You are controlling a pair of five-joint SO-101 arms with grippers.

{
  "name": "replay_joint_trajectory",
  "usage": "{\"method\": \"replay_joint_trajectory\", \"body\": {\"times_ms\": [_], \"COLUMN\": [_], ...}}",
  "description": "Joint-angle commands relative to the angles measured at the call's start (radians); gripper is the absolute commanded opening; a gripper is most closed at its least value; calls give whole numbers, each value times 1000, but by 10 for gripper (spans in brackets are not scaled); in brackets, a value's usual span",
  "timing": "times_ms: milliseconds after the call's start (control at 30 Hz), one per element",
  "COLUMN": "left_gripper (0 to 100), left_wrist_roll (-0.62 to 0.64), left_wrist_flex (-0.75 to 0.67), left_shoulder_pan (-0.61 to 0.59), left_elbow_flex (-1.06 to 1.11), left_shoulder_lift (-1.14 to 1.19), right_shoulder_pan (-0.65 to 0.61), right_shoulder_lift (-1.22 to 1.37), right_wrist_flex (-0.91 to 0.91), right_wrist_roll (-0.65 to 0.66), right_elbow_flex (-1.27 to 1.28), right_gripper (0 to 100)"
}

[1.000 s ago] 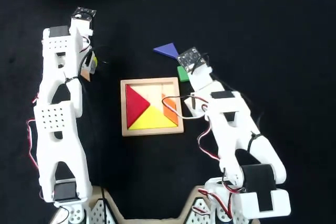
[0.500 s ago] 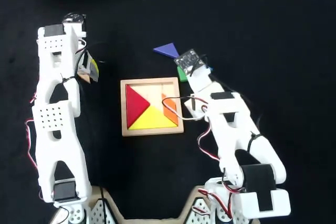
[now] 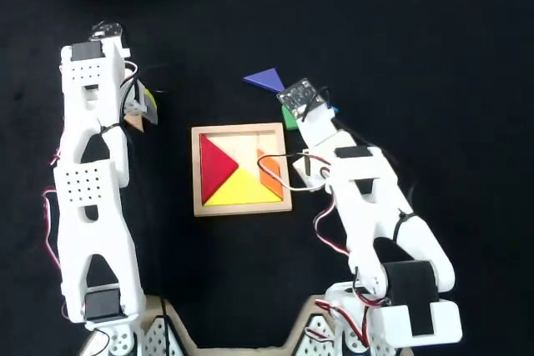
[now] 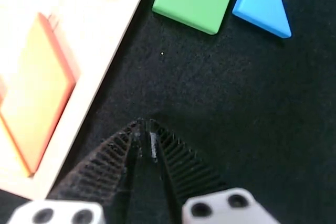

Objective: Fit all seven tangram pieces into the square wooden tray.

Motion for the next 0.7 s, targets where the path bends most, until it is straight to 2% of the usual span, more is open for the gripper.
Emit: {"method": "replay_joint_trajectory", "body": {"times_ms": [0,267,467,667], "left_gripper": [255,255,170,167], "left_wrist_roll": [12,12,12,12], "left_wrist_flex": [-25,-23,35,40], "left_shoulder_pan": [2,4,7,2], "left_elbow_flex": [-111,-131,-131,-131], "left_shoulder_lift": [12,15,15,15], "right_shoulder_pan": [17,17,17,17], "right_shoulder_lift": [-13,-13,-13,-13], "right_wrist_flex": [-18,-18,-18,-18], "right_wrist_roll": [12,14,14,14], "right_elbow_flex": [-2,-2,-2,-2], "right_gripper": [11,11,11,11]}}
